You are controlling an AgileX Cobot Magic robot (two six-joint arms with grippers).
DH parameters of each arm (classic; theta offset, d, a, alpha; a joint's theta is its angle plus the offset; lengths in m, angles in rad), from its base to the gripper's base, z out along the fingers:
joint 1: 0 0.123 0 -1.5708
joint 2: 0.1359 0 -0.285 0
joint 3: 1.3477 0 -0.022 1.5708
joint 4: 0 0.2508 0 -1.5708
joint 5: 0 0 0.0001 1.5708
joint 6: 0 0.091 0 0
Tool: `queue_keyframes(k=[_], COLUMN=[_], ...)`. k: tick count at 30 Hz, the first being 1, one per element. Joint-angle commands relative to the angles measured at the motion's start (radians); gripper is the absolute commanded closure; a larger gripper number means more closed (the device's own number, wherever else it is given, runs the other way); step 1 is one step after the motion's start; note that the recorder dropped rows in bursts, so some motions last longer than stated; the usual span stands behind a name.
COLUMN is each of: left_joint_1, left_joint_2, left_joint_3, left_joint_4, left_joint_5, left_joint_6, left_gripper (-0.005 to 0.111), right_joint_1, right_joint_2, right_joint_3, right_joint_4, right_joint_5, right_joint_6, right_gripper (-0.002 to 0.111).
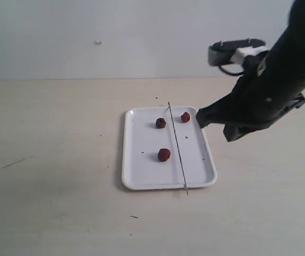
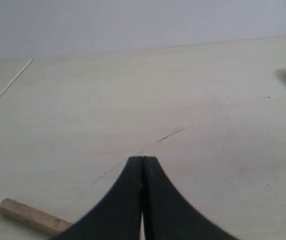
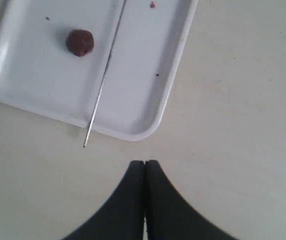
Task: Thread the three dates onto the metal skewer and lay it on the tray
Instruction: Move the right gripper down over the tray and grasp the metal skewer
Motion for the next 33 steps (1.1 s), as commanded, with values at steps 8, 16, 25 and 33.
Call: queue_keyframes(k=[8, 16, 25, 33], left_joint_1=[0.002, 0.002, 0.002, 0.002], left_joint_2=[-0.007, -0.007, -0.007, -0.007], left_joint_3=[0.000, 0.000, 0.000, 0.000], left_joint_4=[0.006, 0.006, 0.006, 0.006], left_joint_5=[-0.003, -0.003, -0.003, -0.003], left_joint_6=[-0.004, -0.004, -0.004, -0.004], left_gripper=[0.107, 0.107, 0.107, 0.107], right_joint_1=[0.057, 0.057, 0.057, 0.062], right_joint_2=[0.327, 0.432, 0.463, 0.507], right_joint_3=[-0.232, -0.317, -0.317, -0.315], right_joint_4=[-0.005, 0.102, 0.104, 0.098], right_joint_5=[0.191, 0.107, 0.045, 0.012], right_joint_6=[0.089, 0.096, 0.096, 0.102], right_gripper=[0.108, 0.105, 0.081, 0.072])
